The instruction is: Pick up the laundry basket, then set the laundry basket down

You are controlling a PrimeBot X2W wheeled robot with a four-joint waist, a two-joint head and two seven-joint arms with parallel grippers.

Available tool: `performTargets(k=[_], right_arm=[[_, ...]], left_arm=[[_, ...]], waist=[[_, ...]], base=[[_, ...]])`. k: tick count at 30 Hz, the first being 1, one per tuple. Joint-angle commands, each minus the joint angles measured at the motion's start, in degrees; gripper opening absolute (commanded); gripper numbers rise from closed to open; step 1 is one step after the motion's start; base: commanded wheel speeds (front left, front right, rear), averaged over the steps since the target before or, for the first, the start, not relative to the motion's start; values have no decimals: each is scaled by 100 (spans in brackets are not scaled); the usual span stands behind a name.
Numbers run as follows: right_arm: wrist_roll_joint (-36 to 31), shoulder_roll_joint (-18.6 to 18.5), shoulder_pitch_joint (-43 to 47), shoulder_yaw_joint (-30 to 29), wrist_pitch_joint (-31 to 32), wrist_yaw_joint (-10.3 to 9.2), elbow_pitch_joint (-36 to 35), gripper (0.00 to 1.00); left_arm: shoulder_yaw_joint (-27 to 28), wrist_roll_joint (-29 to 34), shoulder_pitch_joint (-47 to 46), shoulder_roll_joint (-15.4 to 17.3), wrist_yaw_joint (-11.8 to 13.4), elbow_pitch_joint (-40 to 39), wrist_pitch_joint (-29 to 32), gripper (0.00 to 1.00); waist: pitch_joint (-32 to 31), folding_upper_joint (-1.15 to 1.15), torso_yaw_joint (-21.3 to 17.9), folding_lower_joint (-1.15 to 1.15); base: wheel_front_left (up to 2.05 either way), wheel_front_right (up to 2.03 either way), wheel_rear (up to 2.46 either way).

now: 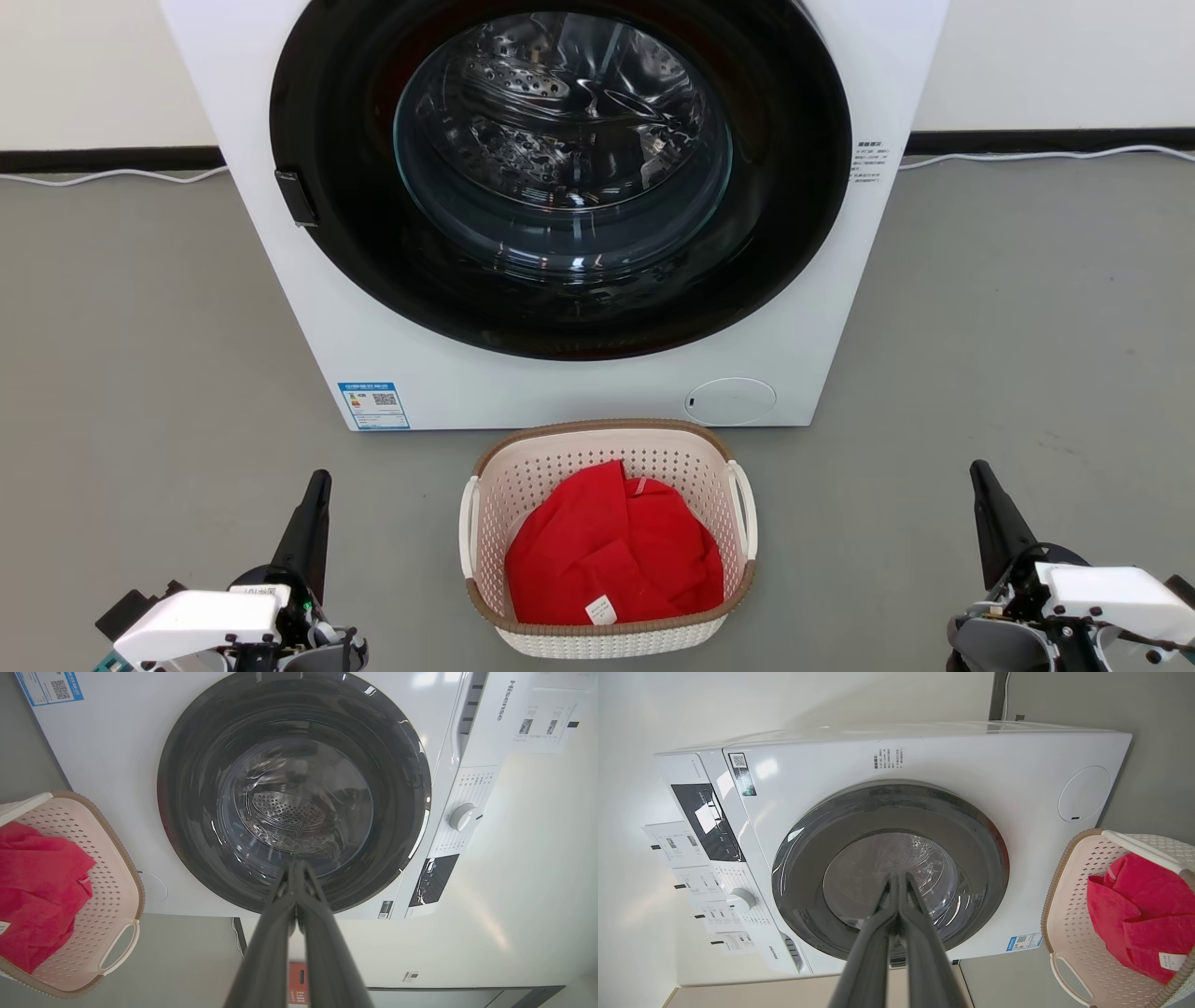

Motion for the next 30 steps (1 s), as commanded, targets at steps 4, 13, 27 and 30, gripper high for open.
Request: performTargets(k=[4,13,27,30], right_arm=[[35,-24,-222,108,46,42,-182,0],[35,-24,-222,108,45,42,-182,0],[36,-24,-221,109,45,42,-182,0],[36,-23,-221,109,45,42,-182,0]], left_arm=[[176,-34,-238,70,-59,-168,37,0],[176,-34,-238,70,-59,-168,37,0],[176,-35,-238,70,-59,-169,36,0],[176,-35,-238,70,-59,-169,36,0]], waist=[[0,-1,0,0],[0,-1,0,0],[0,-1,0,0],[0,-1,0,0]], base=[[0,0,0],[0,0,0],[0,0,0],[0,0,0]])
